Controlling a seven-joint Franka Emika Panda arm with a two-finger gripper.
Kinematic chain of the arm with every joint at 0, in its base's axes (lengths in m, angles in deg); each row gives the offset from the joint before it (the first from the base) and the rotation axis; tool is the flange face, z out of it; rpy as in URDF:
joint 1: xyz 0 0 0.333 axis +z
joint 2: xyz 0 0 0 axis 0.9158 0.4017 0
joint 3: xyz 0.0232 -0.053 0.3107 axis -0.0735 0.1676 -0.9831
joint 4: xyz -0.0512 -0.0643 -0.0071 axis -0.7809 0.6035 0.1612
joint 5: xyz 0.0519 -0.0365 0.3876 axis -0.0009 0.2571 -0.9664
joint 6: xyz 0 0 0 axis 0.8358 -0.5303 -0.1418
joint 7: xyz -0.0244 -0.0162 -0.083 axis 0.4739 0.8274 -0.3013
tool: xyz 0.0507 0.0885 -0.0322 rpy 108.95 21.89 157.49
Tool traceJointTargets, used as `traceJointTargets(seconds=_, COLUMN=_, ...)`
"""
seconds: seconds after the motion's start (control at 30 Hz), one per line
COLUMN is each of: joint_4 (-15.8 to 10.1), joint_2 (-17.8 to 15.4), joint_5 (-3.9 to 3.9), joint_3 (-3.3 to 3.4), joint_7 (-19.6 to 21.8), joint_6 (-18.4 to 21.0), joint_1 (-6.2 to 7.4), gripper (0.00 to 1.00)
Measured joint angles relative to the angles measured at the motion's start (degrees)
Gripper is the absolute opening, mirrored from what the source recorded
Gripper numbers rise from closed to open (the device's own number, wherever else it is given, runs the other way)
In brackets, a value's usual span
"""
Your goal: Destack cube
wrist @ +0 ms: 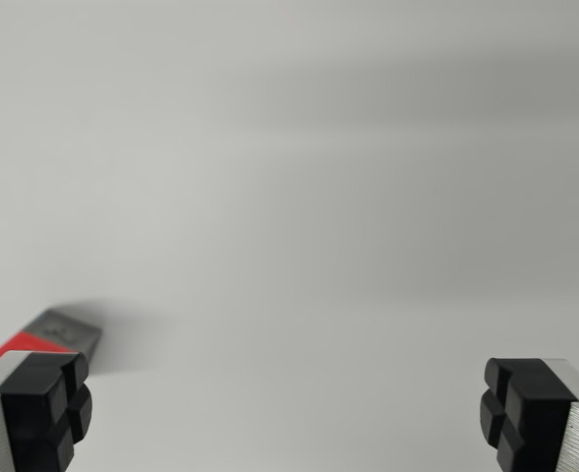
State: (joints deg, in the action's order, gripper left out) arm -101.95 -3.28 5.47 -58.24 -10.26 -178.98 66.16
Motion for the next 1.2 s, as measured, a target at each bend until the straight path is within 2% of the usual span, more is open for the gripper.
traceJointTargets(seconds=0.73, joint_4=-0.54, joint_2=-0.05, joint_5=0.0, joint_3=-0.05, joint_7=0.6, joint_6=-0.23, joint_1=0.23, gripper=1.0)
traceJointTargets(seconds=1.2, joint_4=-3.47, joint_2=-0.97, joint_5=0.03, joint_3=-0.41, joint_7=3.54, joint_6=-2.02, joint_1=1.24, gripper=1.0)
